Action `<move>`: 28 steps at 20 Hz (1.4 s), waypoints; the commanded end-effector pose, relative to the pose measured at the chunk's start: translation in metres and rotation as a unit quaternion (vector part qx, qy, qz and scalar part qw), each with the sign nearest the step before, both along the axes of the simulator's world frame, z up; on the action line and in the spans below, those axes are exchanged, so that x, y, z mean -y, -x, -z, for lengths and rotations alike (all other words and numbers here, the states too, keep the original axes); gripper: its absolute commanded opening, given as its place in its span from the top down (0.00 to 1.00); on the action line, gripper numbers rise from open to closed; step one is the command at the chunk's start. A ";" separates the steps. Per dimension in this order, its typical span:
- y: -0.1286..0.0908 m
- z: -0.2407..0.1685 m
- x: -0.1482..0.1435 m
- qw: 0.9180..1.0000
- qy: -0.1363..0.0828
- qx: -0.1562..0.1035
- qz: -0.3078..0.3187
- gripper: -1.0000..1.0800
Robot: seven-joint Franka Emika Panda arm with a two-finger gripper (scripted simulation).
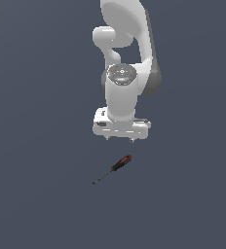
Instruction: Pick up the object and move it to a goal position.
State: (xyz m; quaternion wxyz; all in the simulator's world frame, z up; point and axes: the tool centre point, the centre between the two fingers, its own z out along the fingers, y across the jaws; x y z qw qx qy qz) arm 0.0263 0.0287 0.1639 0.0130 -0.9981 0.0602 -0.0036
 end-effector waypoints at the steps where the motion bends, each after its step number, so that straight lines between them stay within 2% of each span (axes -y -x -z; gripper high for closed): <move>1: -0.006 0.006 0.002 1.000 0.000 -0.001 0.030 0.04; 6: -0.021 0.022 0.007 0.995 -0.001 -0.004 0.101 0.04; 11: -0.036 0.039 0.012 0.985 0.000 -0.007 0.173 0.04; 20: -0.058 0.071 0.020 0.955 0.005 -0.009 0.295 0.04; 28: -0.070 0.091 0.025 0.931 0.008 -0.009 0.365 0.04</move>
